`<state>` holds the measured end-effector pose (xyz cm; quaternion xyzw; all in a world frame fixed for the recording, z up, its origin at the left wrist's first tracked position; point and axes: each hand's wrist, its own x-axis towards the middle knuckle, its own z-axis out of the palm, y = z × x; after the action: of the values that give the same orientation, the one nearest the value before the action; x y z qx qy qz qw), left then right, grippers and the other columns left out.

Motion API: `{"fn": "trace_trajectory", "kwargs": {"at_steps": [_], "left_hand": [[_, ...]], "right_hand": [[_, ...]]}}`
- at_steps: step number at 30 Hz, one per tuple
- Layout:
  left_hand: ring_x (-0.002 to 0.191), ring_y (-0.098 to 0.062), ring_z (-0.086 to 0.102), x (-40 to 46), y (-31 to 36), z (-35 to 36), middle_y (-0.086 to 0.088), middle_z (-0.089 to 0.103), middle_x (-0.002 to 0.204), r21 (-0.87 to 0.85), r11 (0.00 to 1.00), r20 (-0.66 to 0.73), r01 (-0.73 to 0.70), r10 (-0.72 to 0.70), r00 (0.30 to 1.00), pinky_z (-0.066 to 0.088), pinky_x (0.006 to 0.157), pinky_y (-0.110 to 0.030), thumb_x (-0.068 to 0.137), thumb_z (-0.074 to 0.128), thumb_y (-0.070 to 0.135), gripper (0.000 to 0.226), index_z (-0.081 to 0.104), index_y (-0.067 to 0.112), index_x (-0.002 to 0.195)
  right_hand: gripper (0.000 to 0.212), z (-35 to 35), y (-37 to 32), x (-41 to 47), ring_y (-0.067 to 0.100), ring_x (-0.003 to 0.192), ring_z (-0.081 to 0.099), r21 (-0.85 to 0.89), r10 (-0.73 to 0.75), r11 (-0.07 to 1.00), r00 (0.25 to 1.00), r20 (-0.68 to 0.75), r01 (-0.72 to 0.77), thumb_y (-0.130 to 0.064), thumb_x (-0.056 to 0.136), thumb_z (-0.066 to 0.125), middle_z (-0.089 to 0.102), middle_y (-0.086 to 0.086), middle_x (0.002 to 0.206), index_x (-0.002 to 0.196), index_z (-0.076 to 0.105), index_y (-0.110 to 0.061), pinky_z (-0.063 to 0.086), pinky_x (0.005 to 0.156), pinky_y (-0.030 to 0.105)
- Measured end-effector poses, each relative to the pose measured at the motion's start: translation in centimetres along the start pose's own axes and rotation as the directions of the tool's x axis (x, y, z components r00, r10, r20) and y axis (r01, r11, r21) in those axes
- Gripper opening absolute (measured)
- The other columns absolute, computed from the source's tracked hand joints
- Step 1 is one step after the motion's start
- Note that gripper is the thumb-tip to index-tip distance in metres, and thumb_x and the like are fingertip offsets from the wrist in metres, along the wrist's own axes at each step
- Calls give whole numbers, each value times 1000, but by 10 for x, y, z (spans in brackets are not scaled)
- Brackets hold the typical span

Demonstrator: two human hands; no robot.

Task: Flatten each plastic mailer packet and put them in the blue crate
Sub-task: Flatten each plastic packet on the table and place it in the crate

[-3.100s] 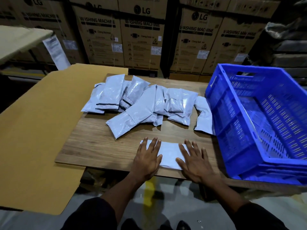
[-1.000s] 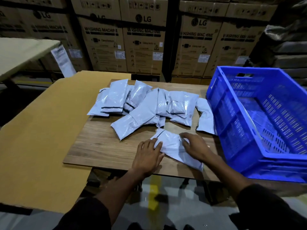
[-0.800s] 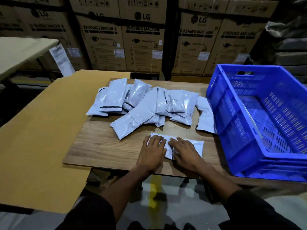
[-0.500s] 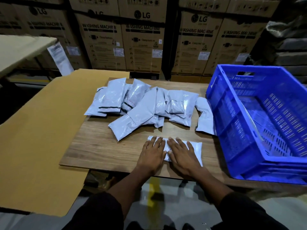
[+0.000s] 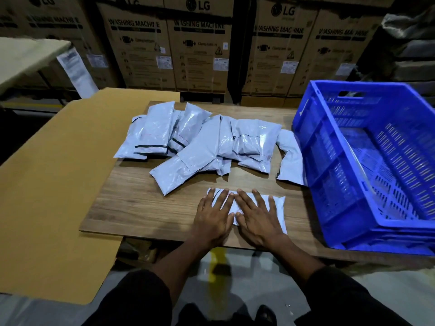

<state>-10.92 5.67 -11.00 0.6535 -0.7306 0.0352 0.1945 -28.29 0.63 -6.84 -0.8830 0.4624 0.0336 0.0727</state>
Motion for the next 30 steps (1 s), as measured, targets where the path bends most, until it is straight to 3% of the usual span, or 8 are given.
{"fn": "trace_trajectory", "kwargs": {"at_steps": [8,13,17,19,21,23,27,30], "left_hand": [[145,-39,34,-3,0,-5,-4,43,156,-11,999,99,44,-43,994,40,108,-51,103,37,49,57,46,17,150],[148,-38,29,-1,1,-10,-1,34,161,19,996,228,92,-94,969,38,110,-53,101,32,51,62,35,22,155],[154,-34,8,3,4,-18,4,16,168,46,994,315,101,-110,943,19,119,-57,99,9,57,70,18,24,161],[152,-33,18,7,7,-25,0,30,163,68,991,283,115,-129,950,13,119,-59,101,12,54,70,31,17,157],[144,-33,39,12,13,-26,-8,54,147,87,993,252,85,-105,962,18,117,-54,102,26,43,62,52,6,143],[137,-32,48,15,18,-22,-12,62,137,71,997,222,30,-45,974,24,115,-48,101,31,35,56,60,2,134],[137,-36,46,12,15,-17,-6,53,148,74,995,252,70,-87,964,40,110,-49,100,32,41,55,56,15,142],[137,-44,43,5,7,-15,-1,44,155,27,993,285,112,-115,952,44,102,-53,100,31,53,58,46,26,149]], "right_hand": [[67,7,6,-7,25,153,-6,-28,12,1000,1000,-26,-13,-61,99,5,-1,-13,166,159,8,-31,1,119,58],[76,9,28,-23,23,153,-8,-14,163,986,986,-18,-163,-65,91,-4,-9,-7,166,159,4,-32,-1,120,55],[75,0,39,-26,21,152,-16,30,207,978,977,50,-209,-66,93,-5,-17,-7,165,158,-3,-29,-5,120,54],[71,-7,34,-24,23,151,-17,-5,206,979,978,43,-206,-59,98,-1,-16,-2,166,159,-2,-23,-8,119,56],[74,-15,23,-21,25,152,-12,-40,124,991,992,-23,-124,-54,95,-4,-9,1,166,159,5,-18,-7,118,57],[72,-16,10,-16,24,153,-7,-34,-1,999,999,-39,0,-52,96,-1,-5,-4,166,160,9,-21,-5,119,56],[59,-7,2,-7,23,153,-9,7,-35,999,999,20,35,-52,104,11,-8,-15,165,158,-3,-35,-2,120,54],[62,-2,13,-9,28,153,-2,-6,-15,1000,1000,16,16,-61,101,13,-5,-14,166,158,1,-39,4,120,54]]}}
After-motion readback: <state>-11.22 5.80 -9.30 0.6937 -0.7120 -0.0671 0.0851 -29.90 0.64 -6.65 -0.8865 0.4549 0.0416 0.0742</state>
